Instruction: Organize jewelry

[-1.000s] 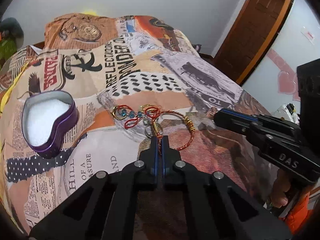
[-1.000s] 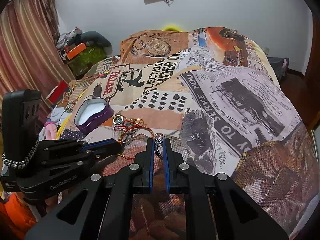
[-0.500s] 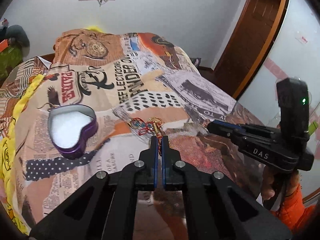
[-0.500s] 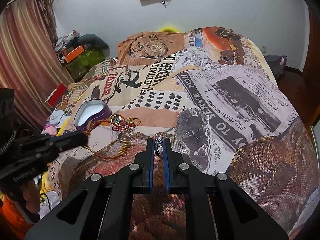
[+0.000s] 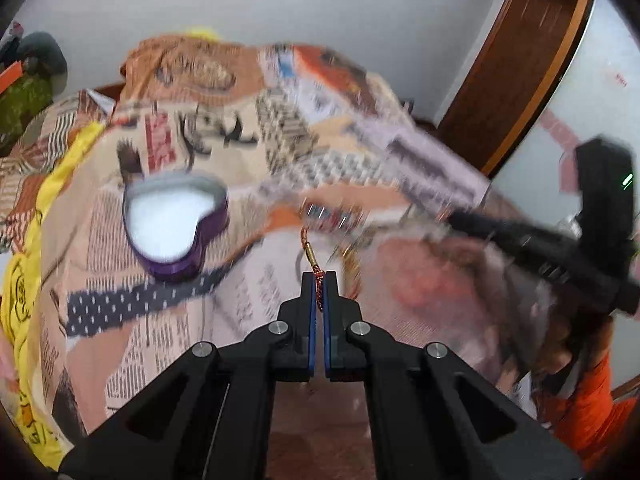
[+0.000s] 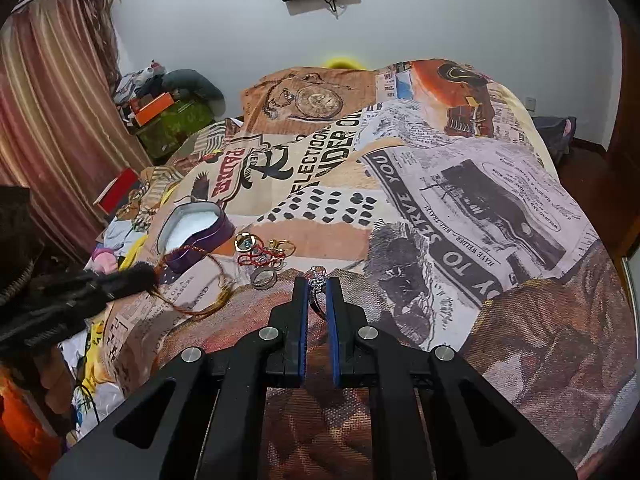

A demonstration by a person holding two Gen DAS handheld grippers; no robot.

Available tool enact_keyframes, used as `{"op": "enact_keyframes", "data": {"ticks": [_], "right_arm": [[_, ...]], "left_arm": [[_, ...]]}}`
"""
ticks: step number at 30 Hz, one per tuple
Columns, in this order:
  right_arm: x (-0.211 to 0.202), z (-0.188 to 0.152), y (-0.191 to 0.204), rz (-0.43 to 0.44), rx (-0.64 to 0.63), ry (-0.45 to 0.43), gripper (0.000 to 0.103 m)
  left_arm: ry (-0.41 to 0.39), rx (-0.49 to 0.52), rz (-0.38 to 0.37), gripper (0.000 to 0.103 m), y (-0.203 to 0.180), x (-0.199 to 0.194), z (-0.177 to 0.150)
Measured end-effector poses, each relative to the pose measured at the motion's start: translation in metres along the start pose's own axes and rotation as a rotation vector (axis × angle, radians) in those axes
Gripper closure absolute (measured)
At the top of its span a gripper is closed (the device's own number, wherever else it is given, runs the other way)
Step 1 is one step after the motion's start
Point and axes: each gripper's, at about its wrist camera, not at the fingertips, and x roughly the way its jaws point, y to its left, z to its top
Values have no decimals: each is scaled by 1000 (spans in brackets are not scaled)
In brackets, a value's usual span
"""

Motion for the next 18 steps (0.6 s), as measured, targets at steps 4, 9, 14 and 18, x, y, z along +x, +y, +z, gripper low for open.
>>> {"op": "enact_keyframes", "data": {"ticks": [4,9,14,18], "right_arm": [[1,-1,0,4,4,6,95],[0,0,0,8,6,2,95],[-2,0,1,11,5,-4,95],[-1,-1,1,4,3,4,95]], "left_arm": [[48,16,29,99,3,13,-11],[27,22,30,70,2,11,-3],[23,45,55,70,0,21,11],[37,37,87,70,7,37,21]]}}
